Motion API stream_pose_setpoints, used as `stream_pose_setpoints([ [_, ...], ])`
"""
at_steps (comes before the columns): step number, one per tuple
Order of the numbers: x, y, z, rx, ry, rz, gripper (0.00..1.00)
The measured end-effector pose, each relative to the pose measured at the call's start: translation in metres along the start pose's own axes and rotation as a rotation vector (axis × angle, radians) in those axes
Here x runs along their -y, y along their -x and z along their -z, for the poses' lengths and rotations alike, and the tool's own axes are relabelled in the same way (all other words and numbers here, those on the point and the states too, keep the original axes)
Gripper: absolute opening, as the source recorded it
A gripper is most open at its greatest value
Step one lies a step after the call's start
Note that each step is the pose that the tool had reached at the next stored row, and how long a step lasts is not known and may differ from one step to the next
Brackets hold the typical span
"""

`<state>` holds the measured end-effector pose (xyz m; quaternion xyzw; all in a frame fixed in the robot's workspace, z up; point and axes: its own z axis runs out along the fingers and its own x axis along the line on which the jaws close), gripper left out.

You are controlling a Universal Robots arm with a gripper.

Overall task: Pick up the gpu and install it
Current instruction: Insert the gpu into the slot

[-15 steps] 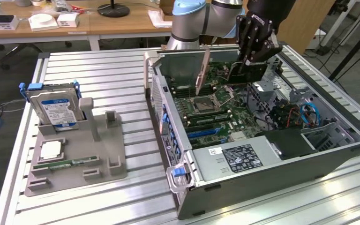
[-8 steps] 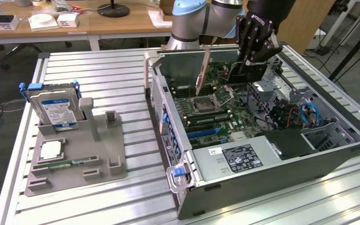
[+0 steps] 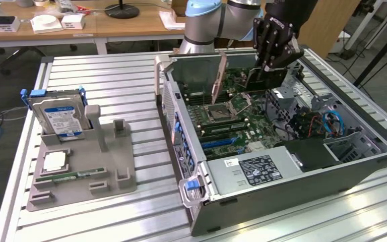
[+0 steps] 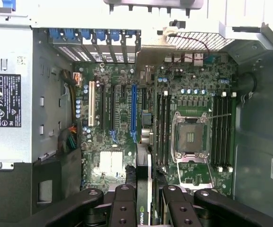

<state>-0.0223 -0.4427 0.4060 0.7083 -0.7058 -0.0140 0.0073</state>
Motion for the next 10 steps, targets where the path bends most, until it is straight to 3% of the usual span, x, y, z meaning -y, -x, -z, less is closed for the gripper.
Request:
stream_pose_setpoints([
  [7,-0.0001,0.0000,-0.0005,0.0002,-0.0003,0.000,0.26],
  [10,-0.0001,0.0000,-0.0024,0.0001,-0.0033,-0.001,0.26],
])
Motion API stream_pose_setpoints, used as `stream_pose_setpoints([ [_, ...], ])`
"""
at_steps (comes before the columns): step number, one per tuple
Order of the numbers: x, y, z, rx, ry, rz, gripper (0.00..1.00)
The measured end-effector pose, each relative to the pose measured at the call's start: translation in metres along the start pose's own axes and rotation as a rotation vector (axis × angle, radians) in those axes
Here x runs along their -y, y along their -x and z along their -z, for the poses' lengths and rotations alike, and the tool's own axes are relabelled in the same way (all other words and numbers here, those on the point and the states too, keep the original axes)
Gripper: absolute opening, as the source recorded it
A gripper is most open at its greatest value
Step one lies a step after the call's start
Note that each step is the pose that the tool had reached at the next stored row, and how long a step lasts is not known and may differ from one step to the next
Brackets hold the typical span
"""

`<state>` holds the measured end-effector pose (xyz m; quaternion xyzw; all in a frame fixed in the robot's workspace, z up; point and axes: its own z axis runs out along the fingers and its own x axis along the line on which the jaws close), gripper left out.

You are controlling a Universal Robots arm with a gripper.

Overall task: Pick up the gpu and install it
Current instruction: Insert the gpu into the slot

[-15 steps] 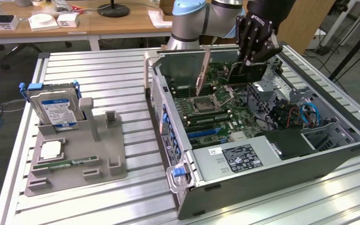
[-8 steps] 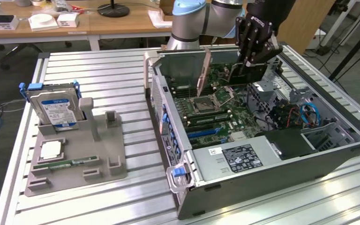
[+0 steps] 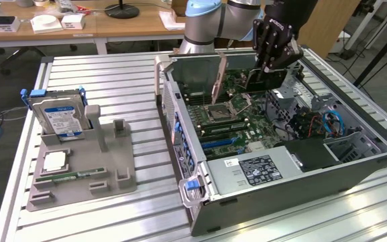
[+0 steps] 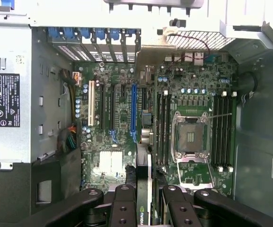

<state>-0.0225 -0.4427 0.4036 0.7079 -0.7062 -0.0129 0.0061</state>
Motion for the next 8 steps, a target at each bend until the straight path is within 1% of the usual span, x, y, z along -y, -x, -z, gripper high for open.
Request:
stream_pose_setpoints([
  [2,0.0001,0.0000,-0.0019,0.0000,-0.0035,-0.002,0.26],
  [4,0.0002,0.0001,-0.0035,0.0001,-0.0057,-0.004,0.26],
  [8,0.0002,0.0002,-0.0042,0.0000,-0.0063,-0.006,0.26],
])
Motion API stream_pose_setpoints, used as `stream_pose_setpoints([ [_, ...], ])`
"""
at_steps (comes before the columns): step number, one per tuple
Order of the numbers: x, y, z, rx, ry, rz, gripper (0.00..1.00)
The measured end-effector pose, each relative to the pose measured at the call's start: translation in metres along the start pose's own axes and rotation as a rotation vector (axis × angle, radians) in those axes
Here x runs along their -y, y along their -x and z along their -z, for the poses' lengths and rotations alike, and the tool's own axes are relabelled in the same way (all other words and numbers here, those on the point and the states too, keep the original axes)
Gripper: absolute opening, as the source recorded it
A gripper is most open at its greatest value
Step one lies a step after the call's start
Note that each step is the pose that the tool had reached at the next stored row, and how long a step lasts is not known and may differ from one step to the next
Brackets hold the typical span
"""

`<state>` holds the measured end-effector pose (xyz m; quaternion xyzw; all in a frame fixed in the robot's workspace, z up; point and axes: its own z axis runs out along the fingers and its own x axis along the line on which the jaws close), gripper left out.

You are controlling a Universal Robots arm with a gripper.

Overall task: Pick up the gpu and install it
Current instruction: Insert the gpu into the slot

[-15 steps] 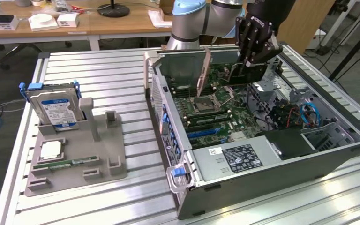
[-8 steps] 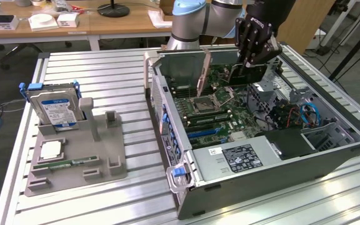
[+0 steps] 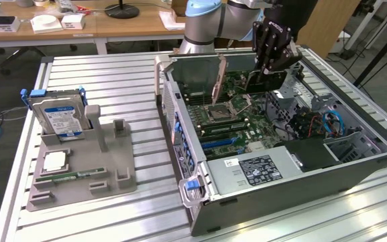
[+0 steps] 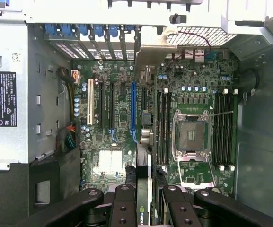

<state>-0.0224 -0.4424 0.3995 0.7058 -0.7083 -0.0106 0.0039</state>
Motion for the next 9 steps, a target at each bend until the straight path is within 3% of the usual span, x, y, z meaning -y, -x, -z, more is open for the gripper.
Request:
stream_pose_setpoints([
  [4,0.0000,0.0000,-0.0001,0.0002,-0.0001,-0.003,0.26],
  [9,0.0000,0.0000,-0.0006,0.0014,-0.0006,-0.066,0.26],
])
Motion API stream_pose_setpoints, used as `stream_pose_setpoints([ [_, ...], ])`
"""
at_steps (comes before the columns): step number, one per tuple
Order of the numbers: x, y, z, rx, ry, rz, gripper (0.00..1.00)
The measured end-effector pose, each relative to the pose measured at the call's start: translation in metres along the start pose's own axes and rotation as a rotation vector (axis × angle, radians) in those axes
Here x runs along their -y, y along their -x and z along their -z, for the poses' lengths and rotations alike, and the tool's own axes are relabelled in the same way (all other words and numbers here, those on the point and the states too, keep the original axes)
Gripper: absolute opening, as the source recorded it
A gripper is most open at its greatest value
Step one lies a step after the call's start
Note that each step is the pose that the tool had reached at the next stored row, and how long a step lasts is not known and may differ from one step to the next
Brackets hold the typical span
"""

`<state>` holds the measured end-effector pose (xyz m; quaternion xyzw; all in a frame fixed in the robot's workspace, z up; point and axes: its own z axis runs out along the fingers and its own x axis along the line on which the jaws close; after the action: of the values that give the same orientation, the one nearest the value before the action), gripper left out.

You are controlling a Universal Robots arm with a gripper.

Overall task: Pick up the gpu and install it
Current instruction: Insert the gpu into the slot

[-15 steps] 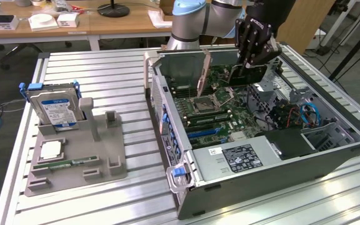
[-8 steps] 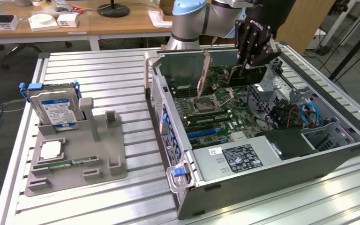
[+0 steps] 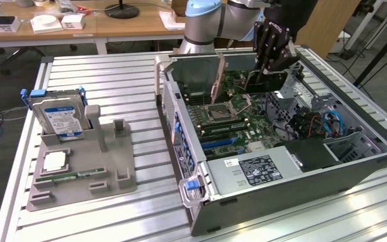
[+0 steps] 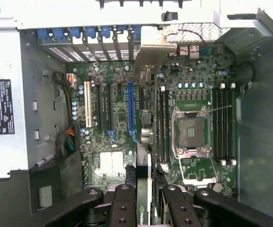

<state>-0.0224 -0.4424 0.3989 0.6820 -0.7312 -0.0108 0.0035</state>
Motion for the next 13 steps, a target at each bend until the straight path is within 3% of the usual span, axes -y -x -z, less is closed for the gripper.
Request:
stream_pose_setpoints([
  [13,0.0001,0.0000,-0.0045,0.0001,-0.0008,0.000,0.26],
])
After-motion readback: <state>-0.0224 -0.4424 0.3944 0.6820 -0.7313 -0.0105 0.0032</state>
